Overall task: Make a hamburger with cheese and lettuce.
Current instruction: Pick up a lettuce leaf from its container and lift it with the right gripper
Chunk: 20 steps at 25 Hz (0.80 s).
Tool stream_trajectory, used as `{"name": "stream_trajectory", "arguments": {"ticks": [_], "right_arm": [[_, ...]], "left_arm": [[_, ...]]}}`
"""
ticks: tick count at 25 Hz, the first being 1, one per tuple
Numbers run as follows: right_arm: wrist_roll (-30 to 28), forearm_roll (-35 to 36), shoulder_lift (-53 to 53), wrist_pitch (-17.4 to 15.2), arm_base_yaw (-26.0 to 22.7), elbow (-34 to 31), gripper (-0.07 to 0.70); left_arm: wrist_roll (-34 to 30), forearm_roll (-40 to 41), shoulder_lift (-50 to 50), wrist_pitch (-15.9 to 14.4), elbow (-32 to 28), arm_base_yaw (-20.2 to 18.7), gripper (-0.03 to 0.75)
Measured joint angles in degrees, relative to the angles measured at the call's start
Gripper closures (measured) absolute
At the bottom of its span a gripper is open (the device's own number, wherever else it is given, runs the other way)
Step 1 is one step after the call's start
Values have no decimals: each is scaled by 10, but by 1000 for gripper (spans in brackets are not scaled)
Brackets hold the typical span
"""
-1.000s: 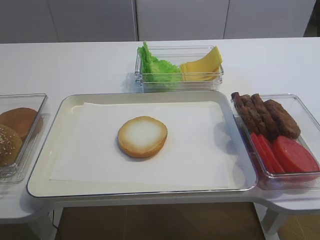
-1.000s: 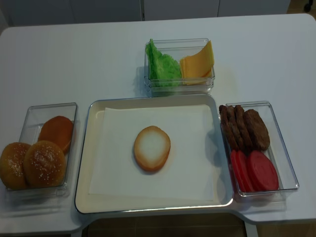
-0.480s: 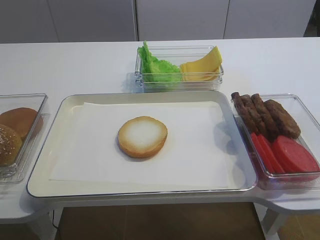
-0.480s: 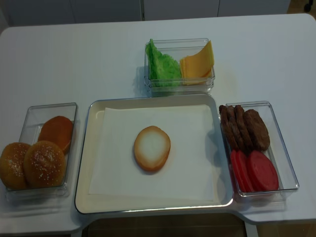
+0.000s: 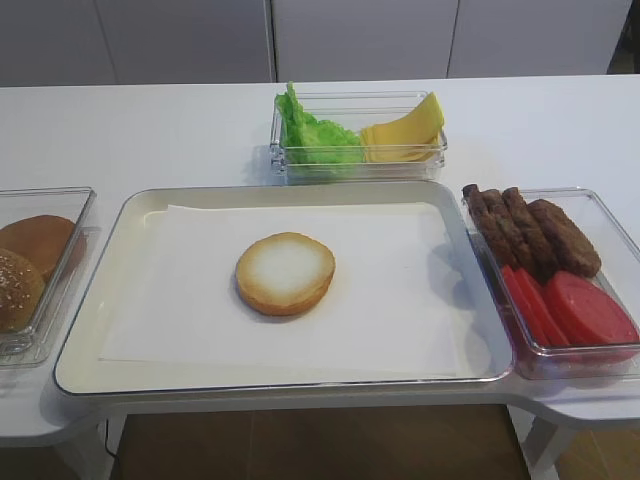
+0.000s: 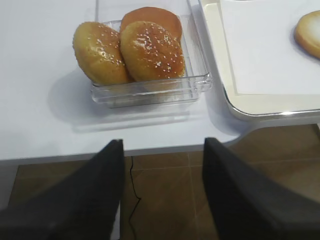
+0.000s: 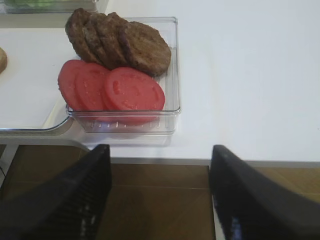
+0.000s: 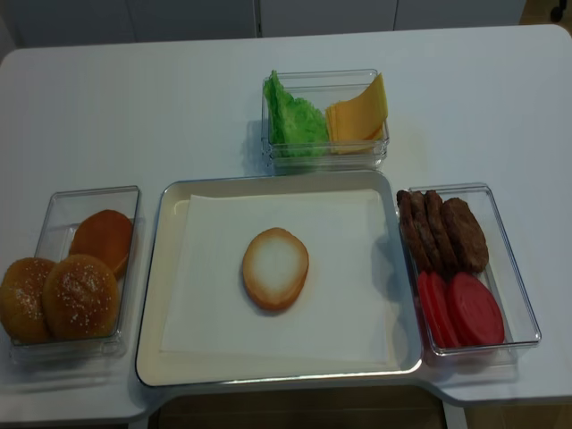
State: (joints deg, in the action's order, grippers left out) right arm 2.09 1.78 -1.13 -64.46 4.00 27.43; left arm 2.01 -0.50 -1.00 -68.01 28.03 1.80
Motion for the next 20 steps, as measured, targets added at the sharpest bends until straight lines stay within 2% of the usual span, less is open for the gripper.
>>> {"name": "stream_trajectory", "arguments": {"ticks": [8,13,20], "right_arm": [[13,23,0,8,0,0,182],[83,64,19,57,0,20,185],[86,107,173,99,0,116,185]], "left_arm": [[0,0,0,0,0,0,338],[0,0,0,0,0,0,338],[0,0,0,0,0,0,339]]}}
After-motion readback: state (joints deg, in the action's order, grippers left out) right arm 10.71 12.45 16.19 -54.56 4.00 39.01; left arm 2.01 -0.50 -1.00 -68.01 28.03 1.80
